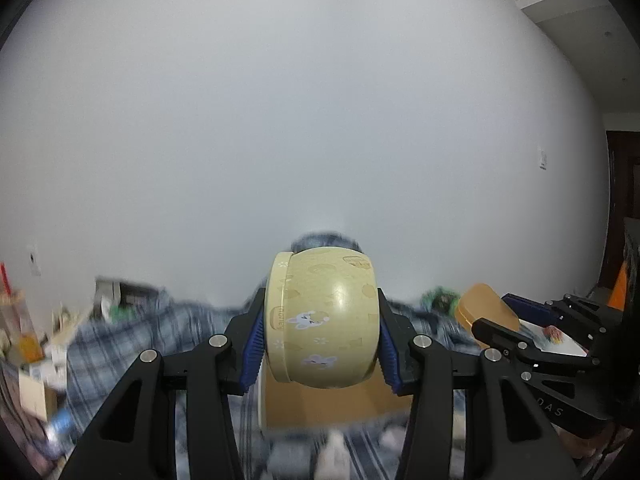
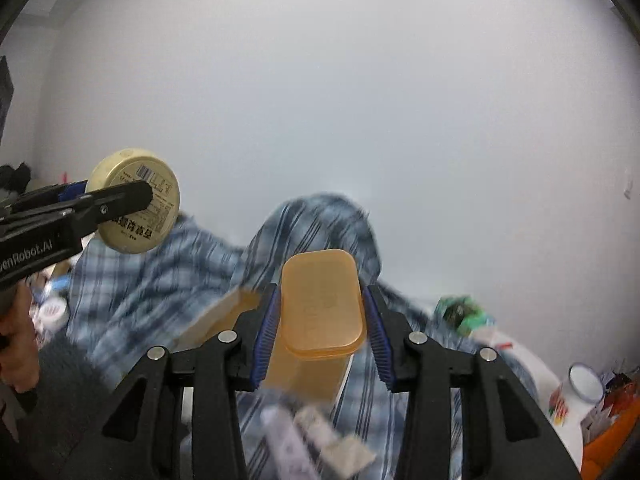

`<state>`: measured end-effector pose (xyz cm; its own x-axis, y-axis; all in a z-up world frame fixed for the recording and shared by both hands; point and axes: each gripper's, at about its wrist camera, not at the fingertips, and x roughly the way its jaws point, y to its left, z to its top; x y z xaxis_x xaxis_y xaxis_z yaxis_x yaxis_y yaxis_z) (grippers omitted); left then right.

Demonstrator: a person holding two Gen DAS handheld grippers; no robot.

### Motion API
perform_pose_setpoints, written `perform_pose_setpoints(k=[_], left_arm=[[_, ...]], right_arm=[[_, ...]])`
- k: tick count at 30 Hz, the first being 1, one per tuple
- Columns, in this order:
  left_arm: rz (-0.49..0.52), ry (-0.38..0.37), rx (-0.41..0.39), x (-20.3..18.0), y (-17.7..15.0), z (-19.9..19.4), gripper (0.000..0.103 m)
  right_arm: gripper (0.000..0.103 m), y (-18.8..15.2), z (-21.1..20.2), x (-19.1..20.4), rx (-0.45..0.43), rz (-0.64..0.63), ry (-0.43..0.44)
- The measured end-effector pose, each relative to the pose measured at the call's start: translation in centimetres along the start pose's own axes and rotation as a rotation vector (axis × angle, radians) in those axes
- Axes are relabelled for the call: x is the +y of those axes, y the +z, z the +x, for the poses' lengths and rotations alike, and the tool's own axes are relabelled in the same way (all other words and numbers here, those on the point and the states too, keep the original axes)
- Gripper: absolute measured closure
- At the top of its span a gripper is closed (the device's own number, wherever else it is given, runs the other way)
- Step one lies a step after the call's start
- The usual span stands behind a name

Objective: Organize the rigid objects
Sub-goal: 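Carry the jar and soap case over the white box with both tools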

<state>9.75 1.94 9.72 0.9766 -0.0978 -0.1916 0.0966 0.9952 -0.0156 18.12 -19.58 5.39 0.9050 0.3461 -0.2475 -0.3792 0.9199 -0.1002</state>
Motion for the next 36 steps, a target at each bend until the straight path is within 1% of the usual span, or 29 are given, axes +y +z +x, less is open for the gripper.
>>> perform_pose_setpoints(k=[2,4,6,8,12,15,17,19,21,23,25,26,28,29,32,34,36], left_arm=[[0.012,0.009,-0.023,-0.1,1.6,0.8,0.053],[-0.008,0.013,-0.044,0.3,3.3,1.9,0.053],[-0.005,0.015,-0.057,0.3,4.6,2.7,0.053],[0.006,0.024,-0.080,0.2,5.5,3.6,0.053],[0.032,0.025,-0.109,-0.4,6.8,5.1,0.053],[0.037,0.029,-0.125,-0.3,7.0,6.2,0.053],[0.040,0.039,-0.127,-0.1,6.7,6.9,0.053],[0.031,0.041,-0.110,0.3,6.1,7.8,0.053],[0.019,0.040,-0.078,0.6,5.5,9.0,0.053],[0.029,0.045,-0.043,0.7,4.9,10.2,0.053],[0.050,0.052,0.028,0.7,4.3,11.7,0.053],[0.060,0.062,0.088,0.7,4.0,13.0,0.053],[0.058,0.049,0.151,0.9,3.2,14.7,0.053],[0.051,0.055,0.190,1.1,2.5,16.0,0.053],[0.042,0.049,0.269,1.6,0.5,18.8,0.053],[0.032,0.034,0.311,2.6,-1.0,20.4,0.053],[0.031,0.028,0.350,2.4,-2.5,21.7,0.053]], right_arm=[[0.062,1.6,0.8,-0.4,-0.028,0.001,-0.045],[0.062,3.1,1.4,-0.2,-0.068,-0.023,-0.083],[0.062,4.5,2.0,-0.2,-0.091,-0.021,-0.088],[0.062,5.7,2.6,-0.7,-0.111,0.013,-0.083],[0.062,6.8,4.3,-1.5,-0.131,0.074,-0.081],[0.062,6.2,5.8,-2.0,-0.112,0.107,-0.065],[0.062,5.4,7.2,-2.1,-0.072,0.115,-0.062],[0.062,4.8,8.6,-1.8,-0.025,0.110,-0.064],[0.062,4.1,10.3,-1.8,0.020,0.114,-0.058],[0.062,3.2,12.1,-1.7,0.076,0.113,-0.040],[0.062,2.2,14.2,-1.7,0.144,0.125,-0.028],[0.062,1.7,15.0,-1.7,0.175,0.135,-0.027],[0.062,0.5,16.9,-1.1,0.235,0.141,-0.011],[0.062,-0.1,17.2,-1.3,0.259,0.144,-0.003],[0.062,-1.5,18.5,-1.7,0.326,0.153,0.023],[0.062,-2.6,19.3,-1.5,0.355,0.140,0.025],[0.062,-3.6,19.9,-1.5,0.387,0.142,0.025]])
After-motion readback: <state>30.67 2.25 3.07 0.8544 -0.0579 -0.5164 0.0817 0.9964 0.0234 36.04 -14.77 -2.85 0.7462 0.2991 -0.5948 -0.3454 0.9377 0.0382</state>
